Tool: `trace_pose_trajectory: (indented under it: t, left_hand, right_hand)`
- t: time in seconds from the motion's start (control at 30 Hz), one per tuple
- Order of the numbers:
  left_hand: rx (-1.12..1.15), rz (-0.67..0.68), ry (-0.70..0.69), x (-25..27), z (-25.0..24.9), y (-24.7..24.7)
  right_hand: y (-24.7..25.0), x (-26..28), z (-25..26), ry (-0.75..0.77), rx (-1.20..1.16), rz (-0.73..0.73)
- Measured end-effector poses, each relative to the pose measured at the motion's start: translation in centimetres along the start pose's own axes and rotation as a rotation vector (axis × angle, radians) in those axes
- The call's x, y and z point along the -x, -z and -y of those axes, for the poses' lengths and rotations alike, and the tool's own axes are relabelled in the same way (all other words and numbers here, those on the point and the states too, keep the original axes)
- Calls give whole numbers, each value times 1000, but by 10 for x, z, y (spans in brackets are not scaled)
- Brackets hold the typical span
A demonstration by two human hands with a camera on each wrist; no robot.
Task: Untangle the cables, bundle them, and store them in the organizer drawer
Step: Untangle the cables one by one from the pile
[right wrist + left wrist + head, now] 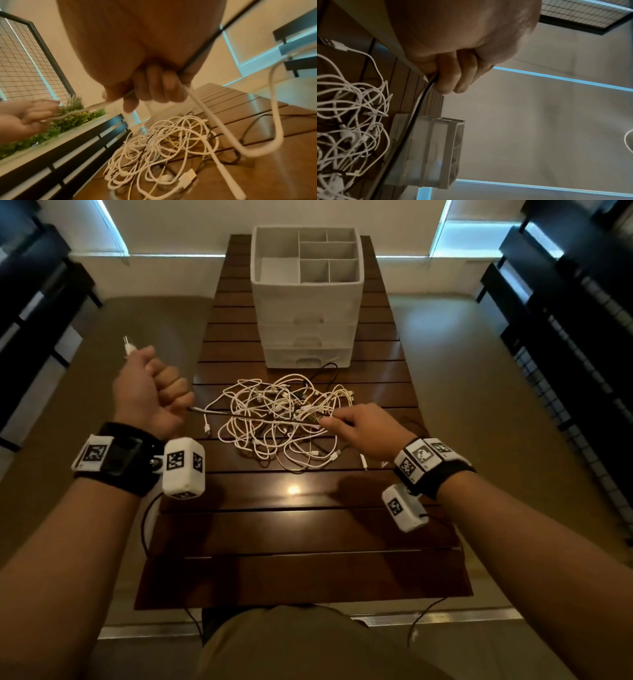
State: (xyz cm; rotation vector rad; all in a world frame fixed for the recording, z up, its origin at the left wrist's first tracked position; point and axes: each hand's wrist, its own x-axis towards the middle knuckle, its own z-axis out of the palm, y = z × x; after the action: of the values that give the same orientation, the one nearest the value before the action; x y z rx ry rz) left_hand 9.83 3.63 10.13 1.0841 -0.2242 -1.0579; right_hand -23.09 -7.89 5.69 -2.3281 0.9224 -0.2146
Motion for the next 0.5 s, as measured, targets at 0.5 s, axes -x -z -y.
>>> trace_pose_trajectory:
  t: [0.5]
  left_hand:
    - [-55, 299, 116, 9, 42, -7]
  right_hand:
    - [-14, 27, -70, -419, 394, 222]
